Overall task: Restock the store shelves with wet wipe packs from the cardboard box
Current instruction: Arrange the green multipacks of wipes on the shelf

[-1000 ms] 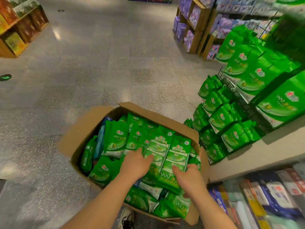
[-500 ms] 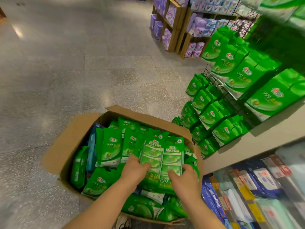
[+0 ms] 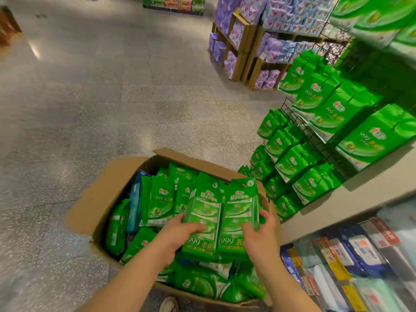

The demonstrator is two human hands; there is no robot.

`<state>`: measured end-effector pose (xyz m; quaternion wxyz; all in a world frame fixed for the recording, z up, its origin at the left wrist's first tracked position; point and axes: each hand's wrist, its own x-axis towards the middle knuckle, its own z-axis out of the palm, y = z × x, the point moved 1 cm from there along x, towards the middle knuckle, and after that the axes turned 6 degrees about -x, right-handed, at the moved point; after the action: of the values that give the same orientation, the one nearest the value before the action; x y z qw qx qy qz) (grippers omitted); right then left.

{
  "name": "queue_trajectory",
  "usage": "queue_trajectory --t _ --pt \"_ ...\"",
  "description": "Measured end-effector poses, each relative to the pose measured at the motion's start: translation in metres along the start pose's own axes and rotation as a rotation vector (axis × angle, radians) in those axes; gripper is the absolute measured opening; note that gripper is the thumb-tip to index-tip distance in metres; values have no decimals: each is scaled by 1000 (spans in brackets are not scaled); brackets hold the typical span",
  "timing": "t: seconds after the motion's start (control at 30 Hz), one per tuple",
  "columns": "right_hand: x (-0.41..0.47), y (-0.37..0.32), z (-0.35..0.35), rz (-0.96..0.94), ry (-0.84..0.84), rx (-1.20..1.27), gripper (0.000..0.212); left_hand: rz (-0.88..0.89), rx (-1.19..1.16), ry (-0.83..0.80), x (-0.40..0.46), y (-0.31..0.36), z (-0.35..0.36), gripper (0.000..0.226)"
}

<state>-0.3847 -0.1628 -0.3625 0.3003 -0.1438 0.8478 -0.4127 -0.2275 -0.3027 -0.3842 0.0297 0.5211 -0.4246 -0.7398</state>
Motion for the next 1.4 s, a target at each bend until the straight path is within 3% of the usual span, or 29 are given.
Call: queue_trajectory --t 0.13,0.2,0.27,0.33,0.43,0.57,0.7,0.77,0.83,0.9,1.0,1.07,1.17,1.3,1.4 --pt "-9 -11 -13 -49 1 259 43 39 -106 -30 -11 3 -14 53" --pt "-13 -15 -11 -35 -38 343 51 46 -186 -50 -17 4 -13 61" --pt "-20 -20 -6 -30 -105 351 59 50 -265 -82 -23 4 -6 56" --pt "-27 -23 1 -51 -146 367 52 37 -338 -139 -33 7 6 40" --pt "-33 -22 4 -91 -172 406 48 -5 -394 -232 -46 13 21 48" --pt "-39 -21 3 -127 -173 372 51 45 -394 -276 -48 14 31 64" --pt "-46 -14 8 -184 -139 227 59 121 -419 -357 -48 10 41 52" --pt "-45 -10 8 -206 -115 136 52 136 -422 -358 -45 7 43 60" --pt "-41 -4 3 -174 -120 145 49 125 -431 -339 -38 4 42 77" --pt "-35 4 -9 -107 -88 220 43 101 -468 -313 -33 1 39 80" --pt "-19 30 -29 85 100 154 33 73 -543 -275 -30 0 31 51" --pt "-9 52 -34 240 186 -4 56 67 -575 -240 -27 -1 22 34" --pt "7 76 -27 362 128 -305 100 73 -592 -203 -26 0 10 23" --pt "14 78 -17 345 20 -359 110 77 -592 -157 -27 -2 0 30" --pt "23 93 -10 427 18 -396 99 67 -573 -124 -27 -6 -6 46"
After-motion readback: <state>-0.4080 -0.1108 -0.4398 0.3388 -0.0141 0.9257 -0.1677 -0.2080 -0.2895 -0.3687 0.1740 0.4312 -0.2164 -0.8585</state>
